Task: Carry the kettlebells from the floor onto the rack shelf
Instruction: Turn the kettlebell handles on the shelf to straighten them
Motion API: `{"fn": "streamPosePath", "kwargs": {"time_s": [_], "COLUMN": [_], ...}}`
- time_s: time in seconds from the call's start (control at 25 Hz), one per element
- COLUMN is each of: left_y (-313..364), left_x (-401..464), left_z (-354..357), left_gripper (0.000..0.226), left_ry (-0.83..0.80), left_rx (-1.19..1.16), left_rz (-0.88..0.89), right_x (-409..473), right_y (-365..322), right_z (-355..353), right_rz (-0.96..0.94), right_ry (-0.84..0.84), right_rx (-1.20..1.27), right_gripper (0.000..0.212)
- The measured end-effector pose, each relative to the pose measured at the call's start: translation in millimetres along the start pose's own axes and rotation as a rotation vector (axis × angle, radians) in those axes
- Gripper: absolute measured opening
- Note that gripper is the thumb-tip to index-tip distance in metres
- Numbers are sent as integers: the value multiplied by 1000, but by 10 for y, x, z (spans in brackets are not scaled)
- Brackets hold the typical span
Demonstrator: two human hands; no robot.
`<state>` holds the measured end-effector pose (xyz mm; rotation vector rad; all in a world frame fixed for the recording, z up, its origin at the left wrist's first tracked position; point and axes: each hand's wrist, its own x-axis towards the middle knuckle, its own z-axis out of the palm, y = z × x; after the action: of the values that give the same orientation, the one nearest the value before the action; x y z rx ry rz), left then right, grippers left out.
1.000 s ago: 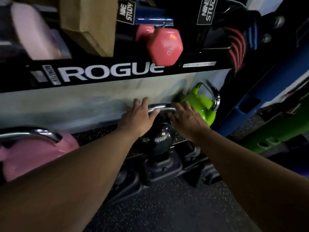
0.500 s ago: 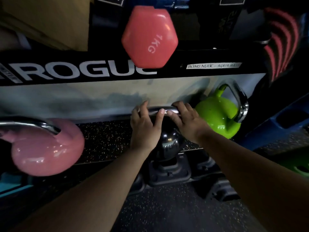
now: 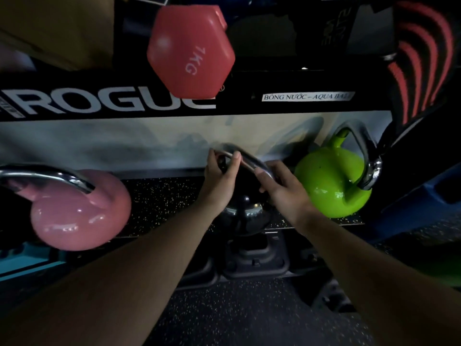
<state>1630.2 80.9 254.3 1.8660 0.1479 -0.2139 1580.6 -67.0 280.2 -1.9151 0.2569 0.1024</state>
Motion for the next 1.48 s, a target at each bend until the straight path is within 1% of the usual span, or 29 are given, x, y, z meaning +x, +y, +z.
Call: {"fn": "streamPosePath", "kwargs": {"time_s": [0.08,0.2,0.24,0.36,0.48,0.56,0.64,0.76,0.92,1.12,1.28,1.4,1.48], "left_y": [25,130,129,99,164,175,123,57,86,64,90,136,143], "left_x": [70,244,244,163,273,349,345,283,319,287,289,304,306], "left_z": [-36,-193,-192,-87,-91,-150,-174,-154,-129,-146,-199,-326,-458], "left_gripper": [83,58,58,60,61,63,64,66,69,72,72,71,69], "left_ry": [-19,-187,-198,-160,-142,-153,-170,-167,-156,-167,-164,-205,-225], "left_rx": [-28,-48,-37,-40,-76,-56,-44,-49,17,57,112,207,338], "left_rz": [7,16,22,71,55,32,56,114,47,97,74,41,81], "right_x": [-35,-200,-240,-236,-140,-108,-136,-200,-189,-239,-238,-179,-106], "right_y": [-5,-28,-29,-84,-141,-162,-132,-75,-105,-122,-128,-157,-207], "right_z": [110,390,436,438,557,684,768,796,788,737,673,540,395], "right_rz": [15,37,52,62,57,57,60,61,60,57,53,33,16], "right_ry": [16,43,38,37,36,22,22,25,17,6,-53,-116,-113], "right_rx": [103,176,215,332,446,521,554,572,534,428,383,323,268], "right_gripper": [28,36,36,37,38,39,39,39,38,39,40,38,36]}}
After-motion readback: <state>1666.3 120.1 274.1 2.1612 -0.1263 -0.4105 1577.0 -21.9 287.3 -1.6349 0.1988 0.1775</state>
